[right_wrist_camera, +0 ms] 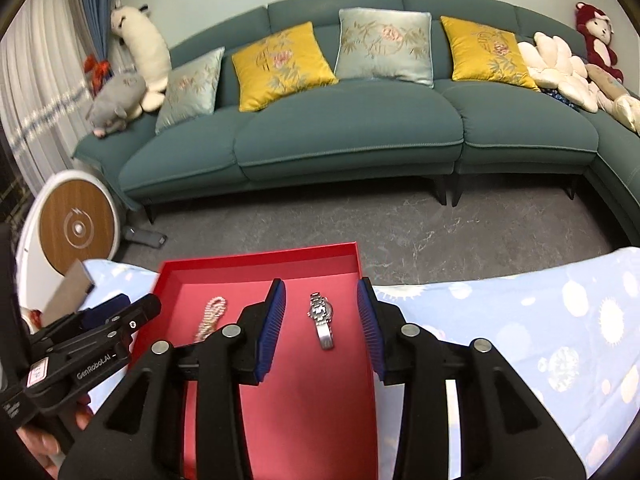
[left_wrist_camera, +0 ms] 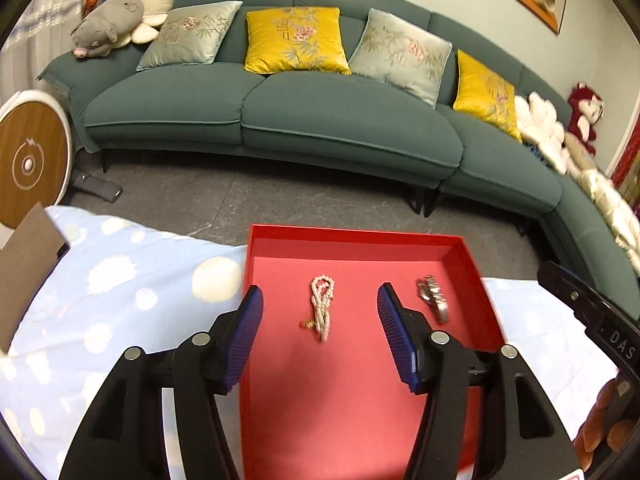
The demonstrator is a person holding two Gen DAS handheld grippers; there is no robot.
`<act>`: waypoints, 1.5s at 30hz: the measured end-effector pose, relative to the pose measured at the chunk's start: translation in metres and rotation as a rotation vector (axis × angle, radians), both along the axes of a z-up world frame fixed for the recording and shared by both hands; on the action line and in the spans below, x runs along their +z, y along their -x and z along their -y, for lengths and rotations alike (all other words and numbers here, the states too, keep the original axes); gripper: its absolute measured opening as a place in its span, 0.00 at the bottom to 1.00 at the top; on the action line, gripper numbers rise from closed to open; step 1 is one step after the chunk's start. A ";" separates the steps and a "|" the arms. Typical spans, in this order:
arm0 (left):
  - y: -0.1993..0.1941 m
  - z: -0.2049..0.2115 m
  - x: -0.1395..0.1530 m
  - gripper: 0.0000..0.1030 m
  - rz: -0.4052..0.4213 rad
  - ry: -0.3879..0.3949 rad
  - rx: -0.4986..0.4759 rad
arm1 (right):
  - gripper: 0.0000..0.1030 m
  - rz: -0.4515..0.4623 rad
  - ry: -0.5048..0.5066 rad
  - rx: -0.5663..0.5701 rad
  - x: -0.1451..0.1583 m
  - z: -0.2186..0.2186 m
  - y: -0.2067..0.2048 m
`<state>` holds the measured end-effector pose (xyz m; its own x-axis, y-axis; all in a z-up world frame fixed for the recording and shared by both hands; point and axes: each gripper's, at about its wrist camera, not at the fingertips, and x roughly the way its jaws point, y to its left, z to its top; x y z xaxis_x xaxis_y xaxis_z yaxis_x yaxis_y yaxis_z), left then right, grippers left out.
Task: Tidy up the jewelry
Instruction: 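Withdraw both open tools from the tray back toward the remaining jewelry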
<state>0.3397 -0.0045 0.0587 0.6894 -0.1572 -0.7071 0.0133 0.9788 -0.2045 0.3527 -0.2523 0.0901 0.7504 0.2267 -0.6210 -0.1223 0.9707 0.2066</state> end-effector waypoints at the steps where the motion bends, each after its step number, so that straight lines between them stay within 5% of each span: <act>1: 0.011 -0.004 0.007 0.56 0.005 0.021 -0.001 | 0.36 0.009 -0.008 -0.001 0.008 0.006 0.011; 11: 0.126 -0.019 0.045 0.56 0.006 0.027 0.011 | 0.44 0.048 -0.019 0.026 0.057 0.025 0.140; 21: 0.228 -0.031 0.018 0.56 -0.027 0.013 0.052 | 0.46 0.021 0.022 0.020 0.021 0.018 0.247; 33: 0.278 -0.024 -0.043 0.56 -0.090 -0.054 0.015 | 0.44 -0.118 0.126 0.043 -0.074 -0.007 0.278; 45: 0.282 -0.023 -0.067 0.56 -0.128 -0.081 -0.034 | 0.43 -0.187 0.161 0.081 -0.111 -0.026 0.274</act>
<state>0.0578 0.0183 -0.0086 0.5883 -0.1178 -0.8000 0.0258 0.9916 -0.1271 0.0792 -0.2265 -0.0211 0.6028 0.1680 -0.7800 -0.1748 0.9816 0.0762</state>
